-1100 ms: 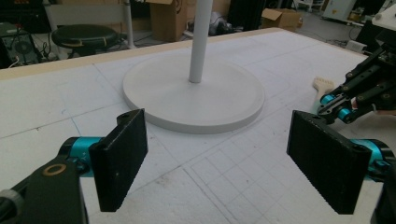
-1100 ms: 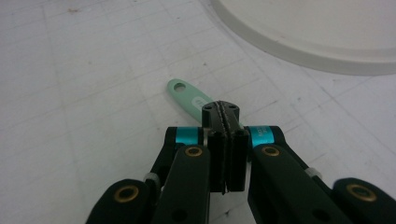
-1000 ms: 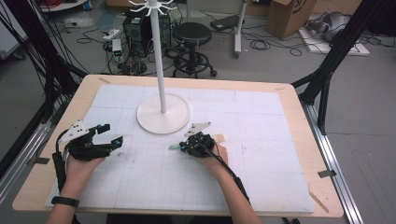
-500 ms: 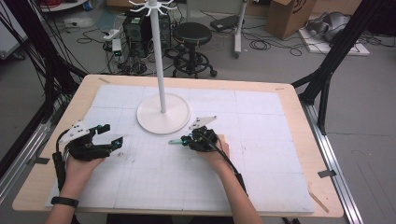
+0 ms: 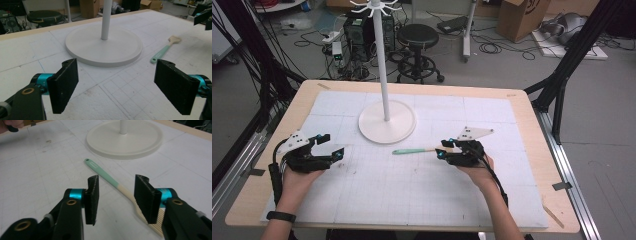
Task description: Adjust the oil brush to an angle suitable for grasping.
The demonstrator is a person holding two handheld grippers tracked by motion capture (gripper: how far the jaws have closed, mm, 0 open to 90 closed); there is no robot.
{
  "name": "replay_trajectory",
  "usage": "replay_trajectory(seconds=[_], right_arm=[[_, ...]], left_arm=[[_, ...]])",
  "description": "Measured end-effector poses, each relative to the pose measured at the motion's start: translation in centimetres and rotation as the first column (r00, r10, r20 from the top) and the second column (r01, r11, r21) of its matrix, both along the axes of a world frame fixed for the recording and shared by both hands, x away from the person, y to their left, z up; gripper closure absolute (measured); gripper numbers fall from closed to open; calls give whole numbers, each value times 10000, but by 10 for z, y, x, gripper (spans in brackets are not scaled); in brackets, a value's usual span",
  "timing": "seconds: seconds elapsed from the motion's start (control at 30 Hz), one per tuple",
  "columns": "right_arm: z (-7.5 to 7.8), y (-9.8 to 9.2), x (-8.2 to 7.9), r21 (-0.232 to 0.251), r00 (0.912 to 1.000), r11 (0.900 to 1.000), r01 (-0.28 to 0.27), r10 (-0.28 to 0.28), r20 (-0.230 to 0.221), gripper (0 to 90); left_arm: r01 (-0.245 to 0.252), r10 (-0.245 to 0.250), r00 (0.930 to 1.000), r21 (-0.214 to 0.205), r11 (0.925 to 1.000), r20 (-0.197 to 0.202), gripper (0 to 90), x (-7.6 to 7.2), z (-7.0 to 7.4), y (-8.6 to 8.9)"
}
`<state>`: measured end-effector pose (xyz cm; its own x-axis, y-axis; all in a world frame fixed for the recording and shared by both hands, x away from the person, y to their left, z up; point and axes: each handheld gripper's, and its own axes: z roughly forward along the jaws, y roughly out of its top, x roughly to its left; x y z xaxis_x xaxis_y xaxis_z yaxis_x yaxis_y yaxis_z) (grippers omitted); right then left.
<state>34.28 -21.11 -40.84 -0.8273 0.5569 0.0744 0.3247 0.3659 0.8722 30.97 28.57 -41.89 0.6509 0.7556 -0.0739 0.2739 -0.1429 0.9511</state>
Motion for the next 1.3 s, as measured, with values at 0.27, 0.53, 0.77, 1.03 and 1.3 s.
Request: replay_trajectory(seconds=[0.27, 0.53, 0.77, 1.03, 1.3], right_arm=[[-6, -44, -16, 547, 9977, 9962, 673, -675, 6, 370], [-10, -78, -26, 1211, 9867, 9800, 1579, -1615, 201, 230], [-11, -88, -28, 1324, 9807, 9735, 1865, -1926, 350, 197], [-12, -91, -28, 1417, 9781, 9694, 2006, -2064, 272, 181], [-12, -92, -30, 1450, 9747, 9659, 2144, -2211, 316, 161]], left_arm=[[-128, 128, 9999, -40, 9999, 16, 188, 1, -1, 3], [-303, 305, 9995, -191, 9994, 87, 182, 1, 0, 7], [-339, 339, 9994, -94, 9994, 80, 182, 1, -1, 7], [-402, 403, 9991, -106, 9991, 99, 182, 1, 0, 7], [-367, 369, 9992, -109, 9993, 132, 182, 1, 0, 7]])
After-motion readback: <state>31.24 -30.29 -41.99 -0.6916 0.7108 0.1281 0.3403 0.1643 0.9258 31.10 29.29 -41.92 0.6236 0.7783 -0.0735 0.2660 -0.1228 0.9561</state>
